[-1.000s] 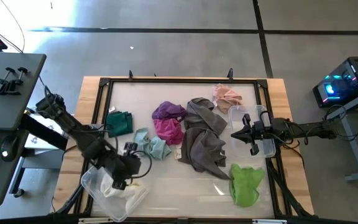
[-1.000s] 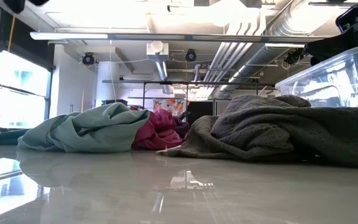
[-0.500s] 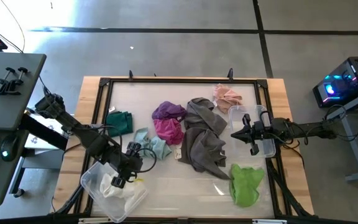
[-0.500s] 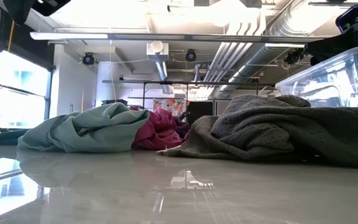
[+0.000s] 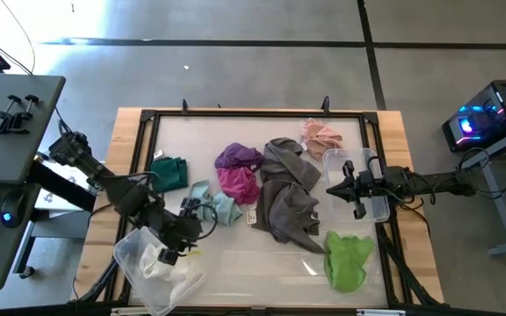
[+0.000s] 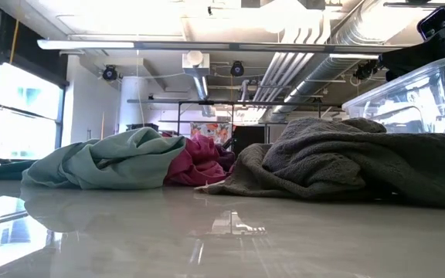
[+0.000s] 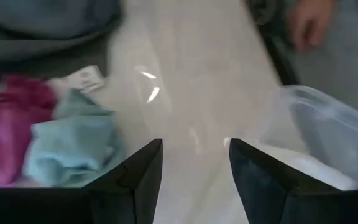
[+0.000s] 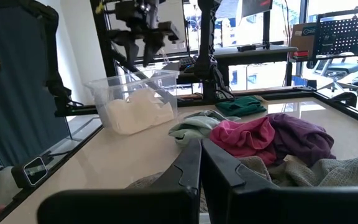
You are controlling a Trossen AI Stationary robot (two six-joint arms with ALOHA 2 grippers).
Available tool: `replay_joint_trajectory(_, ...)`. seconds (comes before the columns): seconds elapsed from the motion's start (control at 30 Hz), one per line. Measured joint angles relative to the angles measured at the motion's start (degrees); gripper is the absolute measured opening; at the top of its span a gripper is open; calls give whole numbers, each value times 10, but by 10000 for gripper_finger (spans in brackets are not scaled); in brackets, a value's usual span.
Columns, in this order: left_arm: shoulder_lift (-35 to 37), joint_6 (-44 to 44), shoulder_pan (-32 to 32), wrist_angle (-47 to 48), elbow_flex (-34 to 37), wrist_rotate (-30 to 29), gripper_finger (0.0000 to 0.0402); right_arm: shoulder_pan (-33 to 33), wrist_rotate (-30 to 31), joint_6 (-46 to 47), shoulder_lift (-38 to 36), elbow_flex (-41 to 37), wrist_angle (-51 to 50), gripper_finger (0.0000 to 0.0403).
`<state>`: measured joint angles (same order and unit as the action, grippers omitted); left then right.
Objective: Sort microfiber towel by color & place in baskets
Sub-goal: Adjust the bottom transparent bin
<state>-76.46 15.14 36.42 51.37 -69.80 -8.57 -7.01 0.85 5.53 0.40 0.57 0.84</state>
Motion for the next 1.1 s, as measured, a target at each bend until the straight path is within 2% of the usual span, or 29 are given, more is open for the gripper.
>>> replay_joint_trajectory(0.17,-15,-3,21,52,0,14,173,0,0,0,0,0,0,0)
replay_joint_trajectory(0.33,-53,-32,16,85,0,22,173,0,0,0,0,0,0,0)
replay_joint_trajectory(0.57,-110,-77,-7,84,0,81,167,0,0,0,0,0,0,0)
replay_joint_trajectory(0.7,-123,-52,-20,83,0,85,128,0,0,0,0,0,0,0)
replay_joint_trajectory(0.9,-109,2,-59,80,0,85,16,0,0,0,0,0,0,0)
replay_joint_trajectory(1.1,-101,-3,-78,94,0,89,27,0,0,0,0,0,0,0)
